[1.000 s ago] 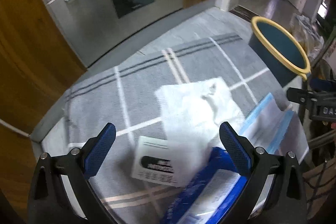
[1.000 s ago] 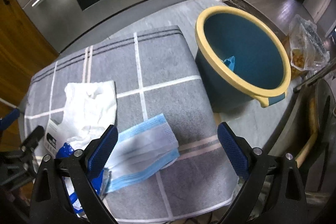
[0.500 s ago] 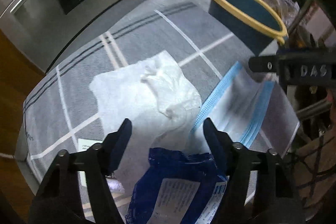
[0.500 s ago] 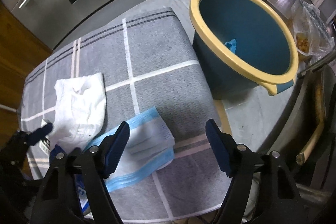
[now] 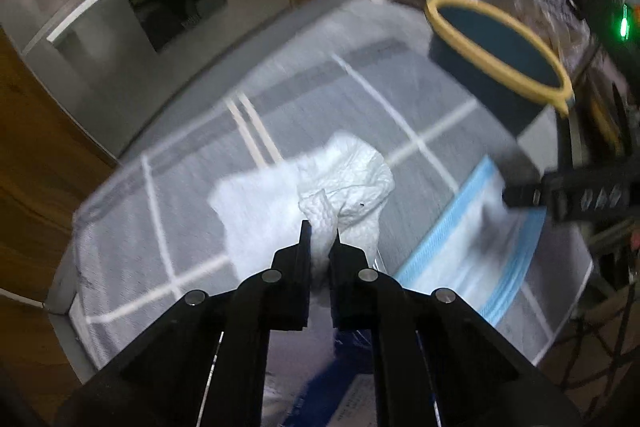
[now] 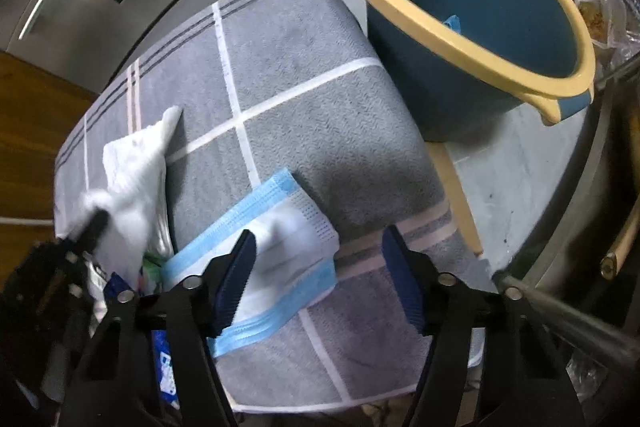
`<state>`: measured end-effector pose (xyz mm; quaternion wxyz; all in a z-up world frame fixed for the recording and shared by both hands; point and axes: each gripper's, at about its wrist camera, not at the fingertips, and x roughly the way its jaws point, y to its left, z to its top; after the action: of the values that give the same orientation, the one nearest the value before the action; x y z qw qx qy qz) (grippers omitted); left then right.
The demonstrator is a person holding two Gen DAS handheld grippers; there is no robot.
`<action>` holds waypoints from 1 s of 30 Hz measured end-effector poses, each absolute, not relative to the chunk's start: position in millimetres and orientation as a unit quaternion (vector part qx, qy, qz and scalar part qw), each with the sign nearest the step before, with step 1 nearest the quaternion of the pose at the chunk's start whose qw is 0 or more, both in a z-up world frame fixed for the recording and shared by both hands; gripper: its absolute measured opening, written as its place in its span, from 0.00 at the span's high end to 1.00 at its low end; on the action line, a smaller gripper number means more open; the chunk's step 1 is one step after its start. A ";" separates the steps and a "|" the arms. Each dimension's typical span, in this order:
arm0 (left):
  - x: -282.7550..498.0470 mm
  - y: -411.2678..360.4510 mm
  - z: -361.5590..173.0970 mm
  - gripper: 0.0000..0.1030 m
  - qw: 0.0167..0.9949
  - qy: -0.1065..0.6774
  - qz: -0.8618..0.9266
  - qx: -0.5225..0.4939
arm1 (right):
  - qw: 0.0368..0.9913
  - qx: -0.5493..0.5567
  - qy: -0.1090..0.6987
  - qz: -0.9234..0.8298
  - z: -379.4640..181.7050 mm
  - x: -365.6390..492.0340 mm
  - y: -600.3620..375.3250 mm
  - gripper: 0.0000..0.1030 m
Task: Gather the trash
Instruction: 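Grasp the white tissue with the left tool while the right tool grasps the blue face mask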
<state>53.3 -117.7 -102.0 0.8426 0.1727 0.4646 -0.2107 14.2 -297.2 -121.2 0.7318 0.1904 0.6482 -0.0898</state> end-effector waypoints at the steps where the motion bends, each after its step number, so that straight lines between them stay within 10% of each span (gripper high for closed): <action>1: 53.2 -117.0 -97.2 0.93 0.847 0.458 -0.209 0.169 | 0.729 0.193 0.651 -0.089 -122.6 13.0 -297.5 0.49; 8: 59.2 -113.6 -87.7 0.93 0.852 0.450 -0.214 0.160 | 0.745 0.181 0.638 -0.065 -114.0 16.2 -287.3 0.96; 30: 52.4 -116.1 -41.9 0.93 0.881 0.390 -0.228 0.141 | 0.871 0.103 0.476 -0.065 -7.9 27.3 -286.7 0.98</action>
<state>52.4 -116.1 -41.9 0.8809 0.1405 0.3901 -0.2281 27.3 -286.7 -7.9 0.8711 0.1031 0.4757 -0.0650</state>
